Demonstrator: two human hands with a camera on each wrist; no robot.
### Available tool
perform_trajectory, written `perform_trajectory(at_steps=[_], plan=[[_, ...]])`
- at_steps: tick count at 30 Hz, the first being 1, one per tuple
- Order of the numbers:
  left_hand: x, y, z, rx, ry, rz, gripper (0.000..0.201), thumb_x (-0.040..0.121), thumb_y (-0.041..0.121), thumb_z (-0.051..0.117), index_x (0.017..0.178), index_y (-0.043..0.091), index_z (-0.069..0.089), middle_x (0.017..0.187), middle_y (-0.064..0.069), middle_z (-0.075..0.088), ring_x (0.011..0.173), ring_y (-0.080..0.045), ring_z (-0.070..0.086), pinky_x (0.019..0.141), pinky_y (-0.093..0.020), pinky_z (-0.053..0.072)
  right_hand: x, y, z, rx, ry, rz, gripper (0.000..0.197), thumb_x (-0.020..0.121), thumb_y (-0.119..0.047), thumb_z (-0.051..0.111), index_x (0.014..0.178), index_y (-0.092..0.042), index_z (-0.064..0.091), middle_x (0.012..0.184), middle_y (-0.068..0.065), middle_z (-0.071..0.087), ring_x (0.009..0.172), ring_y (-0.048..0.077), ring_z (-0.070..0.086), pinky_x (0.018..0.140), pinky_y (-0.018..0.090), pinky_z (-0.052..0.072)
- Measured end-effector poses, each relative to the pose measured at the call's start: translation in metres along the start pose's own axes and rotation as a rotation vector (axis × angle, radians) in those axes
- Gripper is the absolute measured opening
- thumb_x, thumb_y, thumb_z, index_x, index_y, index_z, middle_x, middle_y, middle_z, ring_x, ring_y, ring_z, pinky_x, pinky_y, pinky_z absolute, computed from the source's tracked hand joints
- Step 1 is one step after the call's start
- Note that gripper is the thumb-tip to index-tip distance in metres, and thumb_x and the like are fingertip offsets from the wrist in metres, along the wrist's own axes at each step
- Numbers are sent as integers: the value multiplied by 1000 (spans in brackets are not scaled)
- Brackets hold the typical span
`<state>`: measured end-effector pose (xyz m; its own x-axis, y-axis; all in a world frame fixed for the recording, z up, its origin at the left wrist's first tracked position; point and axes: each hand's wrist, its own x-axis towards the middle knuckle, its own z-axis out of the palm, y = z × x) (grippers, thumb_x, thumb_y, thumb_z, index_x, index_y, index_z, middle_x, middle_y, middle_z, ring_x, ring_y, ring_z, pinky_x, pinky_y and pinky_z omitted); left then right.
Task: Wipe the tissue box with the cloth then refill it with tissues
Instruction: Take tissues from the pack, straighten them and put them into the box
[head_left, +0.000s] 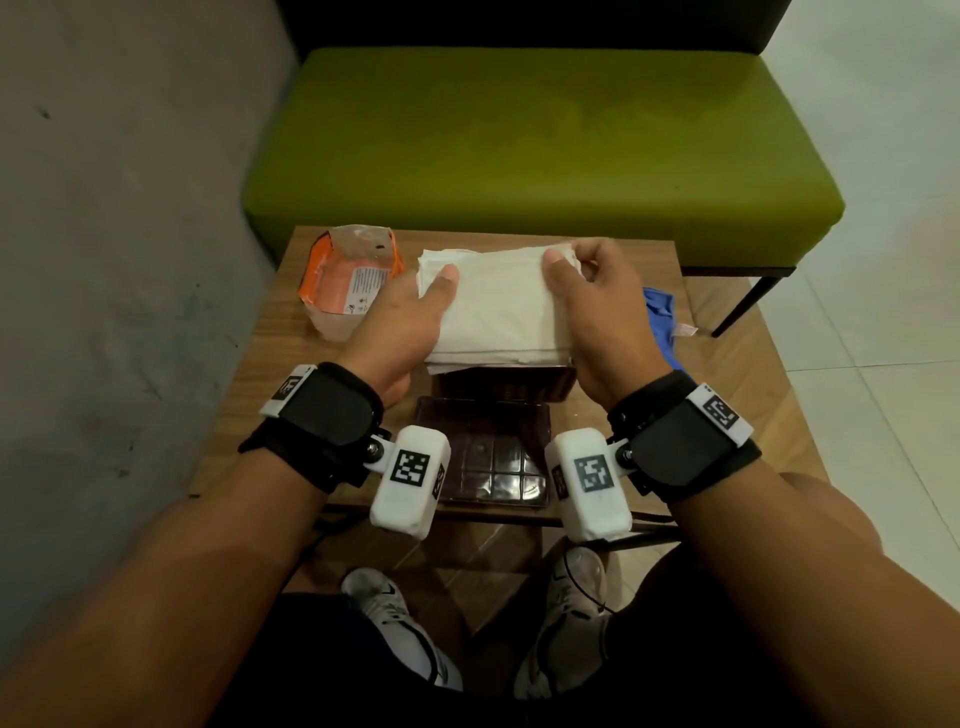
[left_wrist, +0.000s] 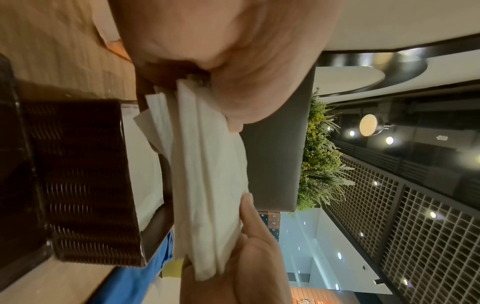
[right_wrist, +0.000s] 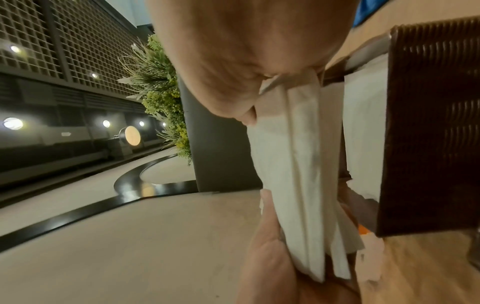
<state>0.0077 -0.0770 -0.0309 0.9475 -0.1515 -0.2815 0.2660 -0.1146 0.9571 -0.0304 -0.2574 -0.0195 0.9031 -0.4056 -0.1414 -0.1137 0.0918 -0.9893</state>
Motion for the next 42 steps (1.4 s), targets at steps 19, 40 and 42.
perform_trajectory(at_steps=[19, 40, 42], plan=[[30, -7, 5, 114, 257, 17, 48, 91, 12, 86, 129, 3, 57, 116, -11, 70, 98, -21, 73, 73, -29, 63, 34, 0, -18, -416, -112, 86, 15, 98, -4, 71, 105, -9, 59, 92, 1, 65, 78, 14, 69, 64, 28, 63], [37, -18, 4, 584, 119, 207, 45, 84, 16, 90, 118, 16, 60, 89, 5, 60, 84, -13, 60, 75, -27, 50, 50, 29, -20, -1056, -19, -223, 8, 93, -14, 70, 100, -17, 69, 96, 7, 73, 101, 35, 65, 99, 53, 49], [34, -19, 5, 632, 109, 236, 46, 85, 16, 89, 120, 18, 59, 94, 4, 60, 89, -15, 60, 78, -29, 50, 50, 36, -21, -1119, -18, -271, 9, 93, -16, 69, 102, -19, 71, 100, 9, 72, 106, 38, 61, 95, 47, 46]])
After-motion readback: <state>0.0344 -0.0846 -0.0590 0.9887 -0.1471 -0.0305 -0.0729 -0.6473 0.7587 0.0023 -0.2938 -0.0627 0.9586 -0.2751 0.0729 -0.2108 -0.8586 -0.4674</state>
